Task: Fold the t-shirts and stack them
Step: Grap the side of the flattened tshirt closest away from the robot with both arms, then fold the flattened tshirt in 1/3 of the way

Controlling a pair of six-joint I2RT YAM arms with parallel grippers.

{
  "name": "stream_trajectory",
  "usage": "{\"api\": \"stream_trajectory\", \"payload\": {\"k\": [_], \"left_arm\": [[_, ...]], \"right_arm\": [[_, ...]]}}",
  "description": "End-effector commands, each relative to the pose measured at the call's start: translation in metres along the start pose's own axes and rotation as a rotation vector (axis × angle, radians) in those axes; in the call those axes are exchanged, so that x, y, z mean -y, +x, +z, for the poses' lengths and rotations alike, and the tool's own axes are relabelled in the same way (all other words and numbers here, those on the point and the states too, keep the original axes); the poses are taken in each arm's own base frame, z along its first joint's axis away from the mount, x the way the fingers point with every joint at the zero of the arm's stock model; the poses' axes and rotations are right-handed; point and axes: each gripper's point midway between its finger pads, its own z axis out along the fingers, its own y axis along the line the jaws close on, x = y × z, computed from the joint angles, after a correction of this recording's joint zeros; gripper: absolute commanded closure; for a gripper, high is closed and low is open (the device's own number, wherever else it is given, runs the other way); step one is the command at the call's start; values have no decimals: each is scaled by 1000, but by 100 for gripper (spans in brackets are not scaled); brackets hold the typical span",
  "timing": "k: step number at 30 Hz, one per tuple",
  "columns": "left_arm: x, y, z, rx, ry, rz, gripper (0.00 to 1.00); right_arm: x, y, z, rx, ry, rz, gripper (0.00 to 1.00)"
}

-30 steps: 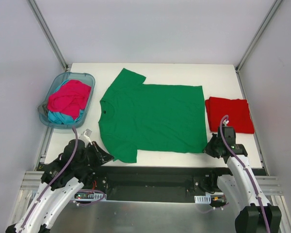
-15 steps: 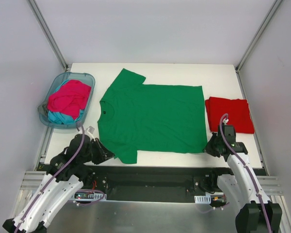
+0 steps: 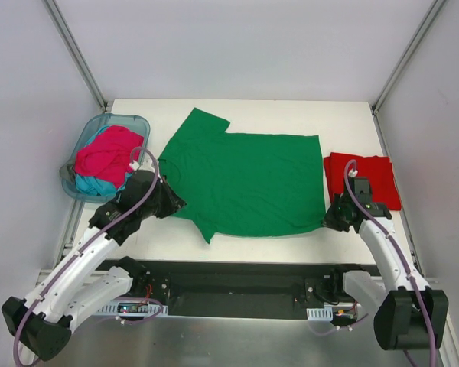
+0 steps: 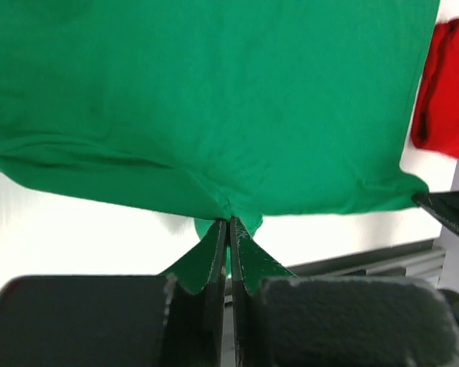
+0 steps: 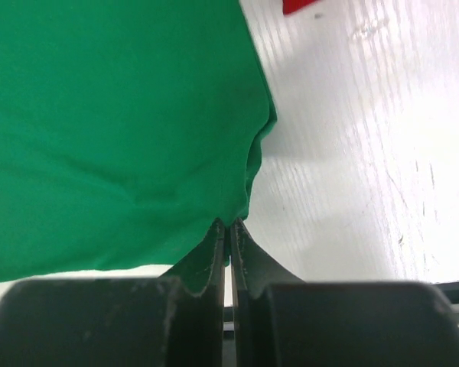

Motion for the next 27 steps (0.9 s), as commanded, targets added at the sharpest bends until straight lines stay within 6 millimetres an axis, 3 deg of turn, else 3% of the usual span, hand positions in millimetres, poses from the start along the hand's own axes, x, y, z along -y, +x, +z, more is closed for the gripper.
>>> {"api": "stream_trajectory", "payload": {"k": [1, 12, 20, 27], "left_arm": [[18, -47, 2, 138, -5, 83, 100], [24, -110, 33, 189, 21, 74, 100], [32, -142, 59, 166, 8, 140, 100], [22, -166, 89, 147, -51, 131, 100]], "right_arm": [[-13, -35, -8, 57, -13, -63, 96], [-40, -80, 2, 38, -25, -81, 97], [-43, -108, 6, 65, 19, -89, 97], [-50, -124, 17, 46, 29, -98, 96]]}}
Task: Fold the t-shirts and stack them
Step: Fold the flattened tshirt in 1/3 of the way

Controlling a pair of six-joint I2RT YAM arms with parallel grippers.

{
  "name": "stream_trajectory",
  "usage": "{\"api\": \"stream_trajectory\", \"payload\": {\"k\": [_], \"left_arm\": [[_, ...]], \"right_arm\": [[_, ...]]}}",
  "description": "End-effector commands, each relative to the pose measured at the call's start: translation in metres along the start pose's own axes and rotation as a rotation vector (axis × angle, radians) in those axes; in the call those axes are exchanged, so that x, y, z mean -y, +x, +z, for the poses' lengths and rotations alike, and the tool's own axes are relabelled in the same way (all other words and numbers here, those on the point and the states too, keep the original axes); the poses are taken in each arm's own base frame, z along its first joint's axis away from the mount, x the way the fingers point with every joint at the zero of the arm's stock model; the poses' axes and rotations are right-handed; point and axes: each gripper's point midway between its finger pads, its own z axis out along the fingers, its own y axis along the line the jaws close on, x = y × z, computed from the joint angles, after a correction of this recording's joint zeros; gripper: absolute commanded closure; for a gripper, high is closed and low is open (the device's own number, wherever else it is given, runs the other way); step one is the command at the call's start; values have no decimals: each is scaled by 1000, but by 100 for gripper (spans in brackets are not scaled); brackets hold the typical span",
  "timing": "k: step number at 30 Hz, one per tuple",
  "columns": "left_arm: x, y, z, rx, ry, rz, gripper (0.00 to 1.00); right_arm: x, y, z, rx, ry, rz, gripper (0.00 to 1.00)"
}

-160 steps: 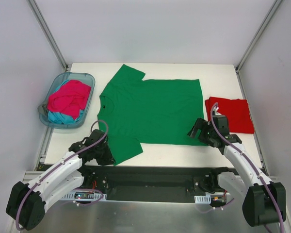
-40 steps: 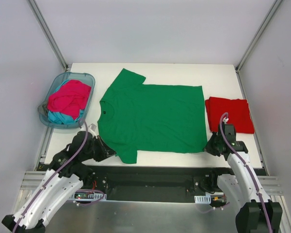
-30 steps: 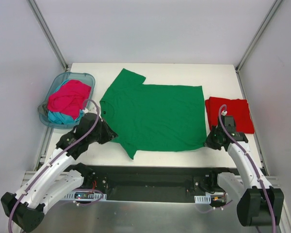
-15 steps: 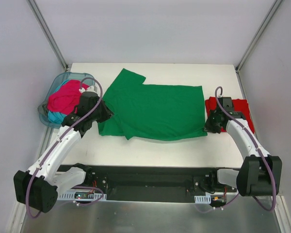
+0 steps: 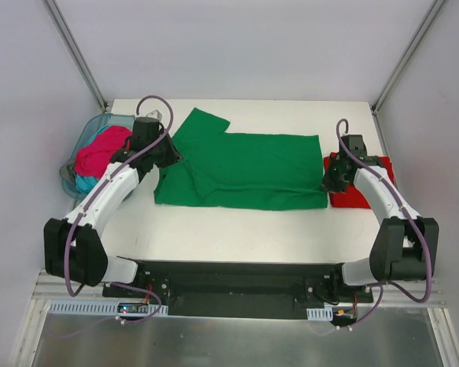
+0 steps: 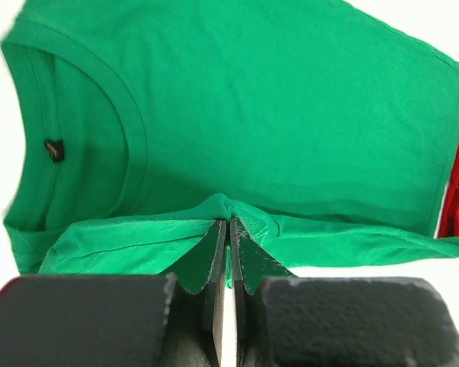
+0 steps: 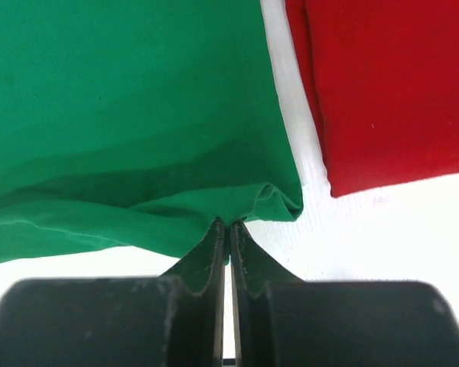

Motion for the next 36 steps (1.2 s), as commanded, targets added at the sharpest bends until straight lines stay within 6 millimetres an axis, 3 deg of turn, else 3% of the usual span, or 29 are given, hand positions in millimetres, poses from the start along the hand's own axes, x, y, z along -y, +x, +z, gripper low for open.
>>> {"api": "stream_trajectory", "payload": {"k": [1, 8, 14, 19, 20, 22, 23, 24, 25, 29, 33, 36], "left_arm": [[6, -29, 13, 38, 14, 34, 100], [-13, -42, 41, 32, -71, 11, 100], [-26, -45, 76, -3, -130, 22, 100], [-42, -57, 108, -16, -186, 25, 100], [-43, -59, 114, -26, -195, 24, 91], [-43, -66, 117, -34, -195, 30, 45], [-43, -70, 117, -28, -199, 31, 26], [-41, -73, 115, -21, -197, 31, 5], [-39, -74, 111, -23, -191, 31, 1], [-23, -57, 89, -62, -102, 8, 1], [-16, -20, 67, -141, -20, -35, 1], [-26, 17, 63, -196, 2, -78, 1]], "right_arm": [[-3, -23, 3, 27, 17, -17, 96], [9, -37, 21, 25, 101, -10, 94], [6, -52, 42, 19, 100, -11, 92], [-1, -75, 57, 28, 86, -5, 84], [-1, -80, 59, 37, 93, -12, 81], [0, -86, 57, 37, 107, -21, 76], [-1, -87, 53, 33, 103, -29, 66], [-1, -87, 49, 33, 105, -35, 43], [-1, -87, 44, 42, 107, -42, 26], [-2, -74, 20, 70, 72, -51, 6], [-30, -35, 12, 37, -115, -78, 4], [-49, -14, 18, 14, -209, -113, 4]]}}
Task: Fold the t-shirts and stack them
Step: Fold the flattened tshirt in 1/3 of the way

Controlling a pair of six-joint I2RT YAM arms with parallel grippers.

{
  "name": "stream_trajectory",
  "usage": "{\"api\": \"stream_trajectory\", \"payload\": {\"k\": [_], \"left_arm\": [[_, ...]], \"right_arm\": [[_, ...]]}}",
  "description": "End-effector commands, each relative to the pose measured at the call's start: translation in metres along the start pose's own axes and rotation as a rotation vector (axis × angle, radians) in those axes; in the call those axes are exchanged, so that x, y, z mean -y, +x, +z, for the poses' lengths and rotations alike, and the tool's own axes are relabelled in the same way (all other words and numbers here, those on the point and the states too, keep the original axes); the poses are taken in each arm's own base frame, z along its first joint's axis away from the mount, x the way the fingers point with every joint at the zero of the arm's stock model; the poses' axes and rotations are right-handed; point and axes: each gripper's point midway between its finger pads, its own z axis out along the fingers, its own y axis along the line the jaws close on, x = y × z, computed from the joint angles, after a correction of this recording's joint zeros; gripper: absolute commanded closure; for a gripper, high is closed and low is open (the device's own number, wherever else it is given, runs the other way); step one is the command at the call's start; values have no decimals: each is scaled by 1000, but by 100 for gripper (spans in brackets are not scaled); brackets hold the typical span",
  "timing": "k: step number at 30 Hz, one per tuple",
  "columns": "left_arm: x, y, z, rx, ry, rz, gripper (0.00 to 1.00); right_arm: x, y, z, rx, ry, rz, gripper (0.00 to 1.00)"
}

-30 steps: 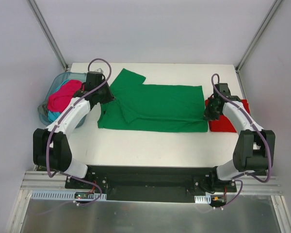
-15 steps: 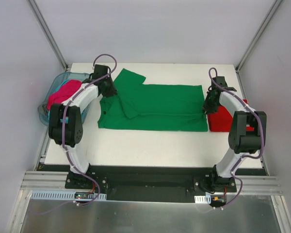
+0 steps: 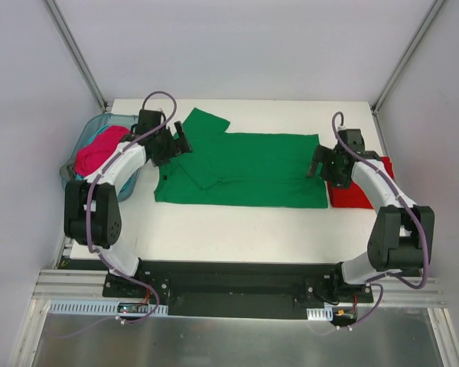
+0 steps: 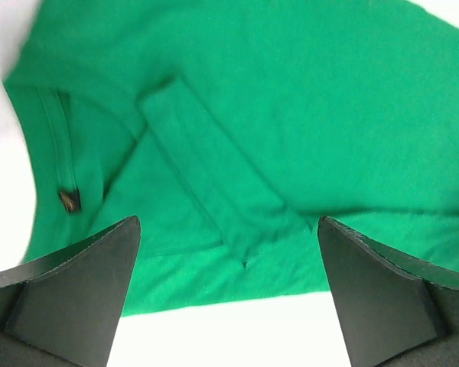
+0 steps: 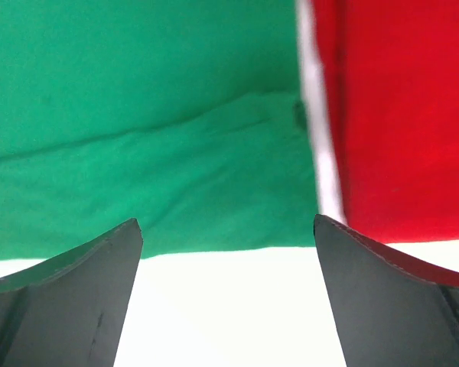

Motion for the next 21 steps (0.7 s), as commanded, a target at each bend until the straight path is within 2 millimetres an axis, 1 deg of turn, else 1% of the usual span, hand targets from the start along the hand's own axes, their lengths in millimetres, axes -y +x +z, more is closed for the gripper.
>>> {"api": "stream_trajectory", "payload": {"k": [1, 3, 5, 8, 10, 12, 16, 18, 20, 21], "left_arm": [[5, 47, -12, -86, 102, -60, 1], [-3, 66, -4, -123, 104, -84, 1], [-13, 77, 5, -147, 77, -96, 1], [-30, 96, 15, -194, 27, -117, 1], [-42, 108, 18, -215, -10, -128, 1], [-55, 121, 17, -226, -54, -139, 1], [-78, 150, 7, -249, -117, -149, 1], [-89, 166, -2, -262, -144, -153, 1], [-96, 179, -12, -262, -158, -166, 1], [-102, 185, -17, -257, -178, -174, 1]], "right_arm": [[-42, 26, 2, -30, -196, -69, 4], [-49, 34, 12, -67, -203, -84, 4], [-54, 41, 27, -111, -207, -93, 4], [-53, 52, 43, -162, -185, -74, 4], [-46, 60, 50, -187, -154, -56, 4], [-38, 70, 52, -201, -124, -46, 4], [-23, 93, 47, -217, -90, -34, 4], [-17, 106, 42, -226, -82, -25, 4], [-11, 121, 36, -233, -85, -15, 4], [-10, 126, 31, -226, -88, -11, 4]]}}
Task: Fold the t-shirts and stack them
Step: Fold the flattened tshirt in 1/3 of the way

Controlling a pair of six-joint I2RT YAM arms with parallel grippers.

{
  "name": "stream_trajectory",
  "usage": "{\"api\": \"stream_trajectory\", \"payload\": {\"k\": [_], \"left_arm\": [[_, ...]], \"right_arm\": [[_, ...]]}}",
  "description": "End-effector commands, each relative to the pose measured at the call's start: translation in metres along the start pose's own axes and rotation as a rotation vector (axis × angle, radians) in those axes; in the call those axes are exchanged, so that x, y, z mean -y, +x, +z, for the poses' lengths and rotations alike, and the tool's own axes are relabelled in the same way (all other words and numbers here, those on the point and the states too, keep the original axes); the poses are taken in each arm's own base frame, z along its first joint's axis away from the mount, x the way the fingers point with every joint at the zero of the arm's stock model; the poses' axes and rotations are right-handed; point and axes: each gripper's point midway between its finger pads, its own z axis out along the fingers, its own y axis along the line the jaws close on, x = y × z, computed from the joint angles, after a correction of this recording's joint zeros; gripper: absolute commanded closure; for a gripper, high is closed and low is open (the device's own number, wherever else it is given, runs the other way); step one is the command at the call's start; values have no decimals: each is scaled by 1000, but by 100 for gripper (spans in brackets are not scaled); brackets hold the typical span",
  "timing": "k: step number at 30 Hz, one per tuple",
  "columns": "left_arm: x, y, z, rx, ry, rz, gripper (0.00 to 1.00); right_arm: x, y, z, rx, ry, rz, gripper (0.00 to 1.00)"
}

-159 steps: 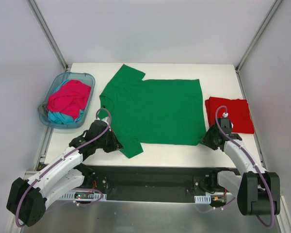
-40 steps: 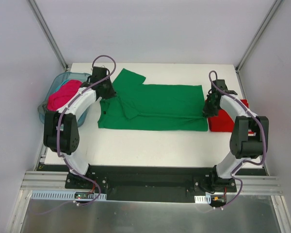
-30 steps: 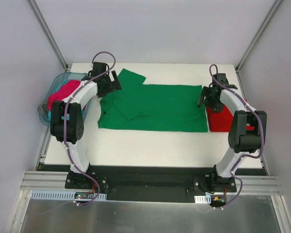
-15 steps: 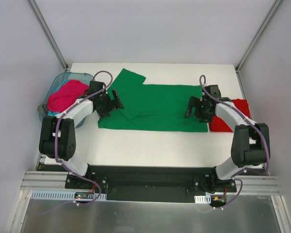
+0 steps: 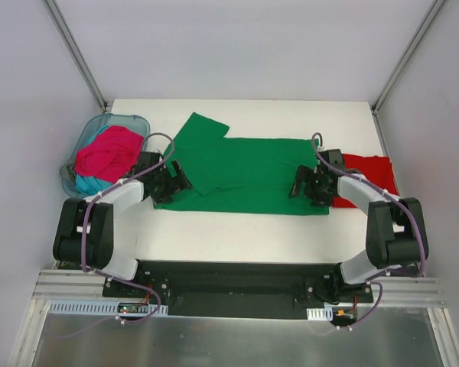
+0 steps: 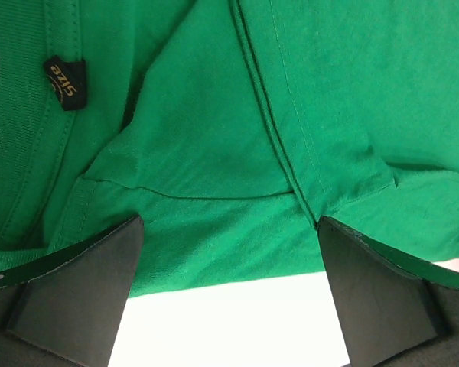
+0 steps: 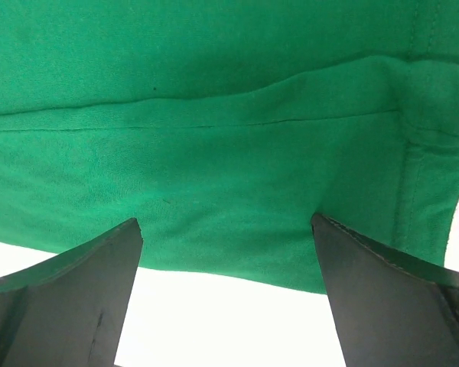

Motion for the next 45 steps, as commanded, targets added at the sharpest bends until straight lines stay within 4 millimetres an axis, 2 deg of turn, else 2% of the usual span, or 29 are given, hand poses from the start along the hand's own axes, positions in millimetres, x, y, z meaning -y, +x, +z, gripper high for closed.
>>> {"api": "stream_trajectory", "payload": {"k": [1, 5, 9, 11, 15, 19, 23, 26, 30, 33, 36, 40, 43, 45], "left_arm": [[-58, 59, -15, -85, -190, -68, 1], [-82, 87, -35, -75, -243, -94, 1], [-81, 110, -51, -82, -180, -131, 1], [-82, 116, -57, -60, -165, -145, 1], [-93, 126, -67, -19, -184, -194, 1], [-98, 120, -75, 62, -201, -238, 1], [-77, 94, -93, 146, -139, -196, 1], [-57, 73, -110, 193, -95, -143, 1], [-39, 64, -116, 176, -58, -140, 1], [-25, 67, -113, 131, -13, -113, 1], [0, 80, -106, 66, 92, -45, 1], [28, 105, -96, -45, 174, 52, 1], [28, 118, -81, -108, 123, 72, 1], [25, 122, -75, -136, 91, 73, 5]], "right_arm": [[22, 56, -10, -83, 59, 52, 4], [35, 81, -29, -58, 100, 94, 4], [36, 107, -36, -54, 66, 130, 4], [32, 115, -40, -55, 38, 127, 4], [41, 128, -48, -15, 71, 174, 4], [42, 130, -59, 21, 65, 173, 4], [32, 121, -70, 74, 14, 150, 4], [17, 107, -82, 129, -59, 115, 4], [-6, 95, -92, 164, -176, 53, 4], [-23, 91, -92, 174, -276, 16, 4], [-35, 93, -86, 155, -336, -16, 4], [-32, 103, -69, 93, -304, -32, 4], [-26, 106, -60, 75, -276, -24, 4], [-22, 109, -57, 65, -258, -20, 4]]}}
